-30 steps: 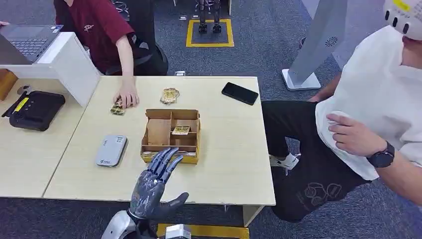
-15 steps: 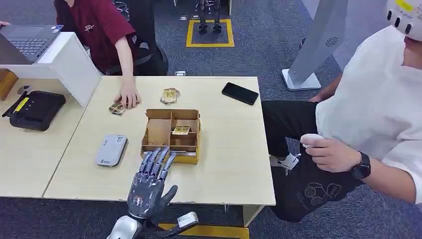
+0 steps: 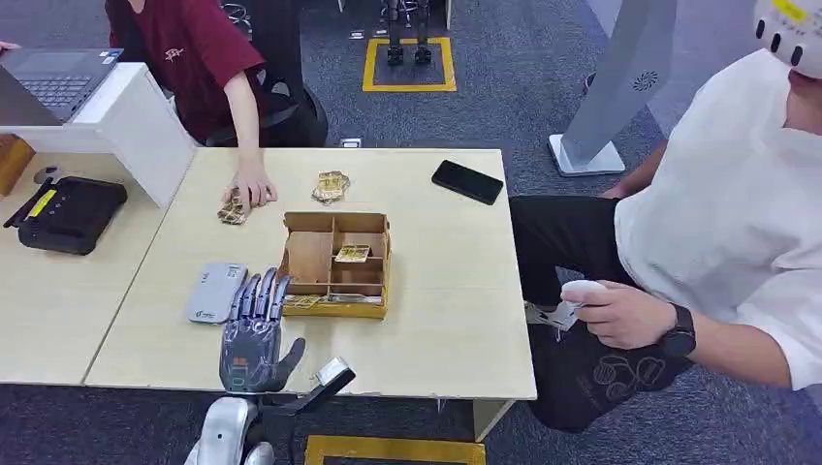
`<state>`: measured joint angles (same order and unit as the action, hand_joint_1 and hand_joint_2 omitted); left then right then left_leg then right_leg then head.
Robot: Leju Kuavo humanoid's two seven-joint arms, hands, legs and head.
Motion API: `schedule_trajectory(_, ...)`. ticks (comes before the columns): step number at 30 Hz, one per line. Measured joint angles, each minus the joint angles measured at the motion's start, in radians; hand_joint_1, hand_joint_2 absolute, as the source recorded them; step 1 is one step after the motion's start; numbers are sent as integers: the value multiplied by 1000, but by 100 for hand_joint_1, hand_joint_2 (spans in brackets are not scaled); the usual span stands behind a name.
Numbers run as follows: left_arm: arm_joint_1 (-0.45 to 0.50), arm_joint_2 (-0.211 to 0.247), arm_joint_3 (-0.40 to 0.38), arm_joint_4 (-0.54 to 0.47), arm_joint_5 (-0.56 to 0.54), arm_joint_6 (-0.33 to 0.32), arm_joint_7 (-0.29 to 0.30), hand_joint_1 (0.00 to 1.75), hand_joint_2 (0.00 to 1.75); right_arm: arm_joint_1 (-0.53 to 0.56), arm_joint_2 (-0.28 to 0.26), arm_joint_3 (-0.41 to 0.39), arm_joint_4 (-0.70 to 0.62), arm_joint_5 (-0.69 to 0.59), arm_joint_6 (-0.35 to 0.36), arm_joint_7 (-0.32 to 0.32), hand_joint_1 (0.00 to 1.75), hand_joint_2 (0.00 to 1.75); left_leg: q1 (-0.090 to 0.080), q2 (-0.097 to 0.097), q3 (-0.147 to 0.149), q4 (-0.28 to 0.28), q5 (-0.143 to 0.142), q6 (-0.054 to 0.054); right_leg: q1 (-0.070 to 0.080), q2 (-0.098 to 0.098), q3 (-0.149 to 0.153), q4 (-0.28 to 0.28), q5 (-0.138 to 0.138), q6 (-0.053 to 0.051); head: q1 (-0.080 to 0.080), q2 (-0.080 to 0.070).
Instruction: Pass the card to the sensor for recognition and then transmit it.
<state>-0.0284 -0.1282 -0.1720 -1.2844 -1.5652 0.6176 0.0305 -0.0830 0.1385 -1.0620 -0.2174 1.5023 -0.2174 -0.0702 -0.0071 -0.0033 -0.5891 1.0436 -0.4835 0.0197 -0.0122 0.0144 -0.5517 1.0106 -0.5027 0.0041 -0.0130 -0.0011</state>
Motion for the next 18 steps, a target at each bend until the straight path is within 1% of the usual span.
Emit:
schedule_trajectory(5,-32,-6,51,61,0,2,23,0,175,-2,0,3,0,9,1,-4,0,0,0,0,0,0,0,0,0,0,0,0,0,0,0,0)
schedule_trajectory(8,-42,-9,75,90,0,2,23,0,175,-3,0,4,0,12,1,-8,0,0,0,0,0,0,0,0,0,0,0,0,0,0,0,0)
schedule_trajectory(13,-55,-9,101,134,0,17,33,0,175,-3,0,5,0,15,1,-3,0,0,0,0,0,0,0,0,0,0,0,0,0,0,0,0)
schedule_trajectory(18,-66,-10,111,162,0,18,33,0,175,-3,0,5,0,15,2,-3,0,0,0,0,0,0,0,0,0,0,0,0,0,0,0,0)
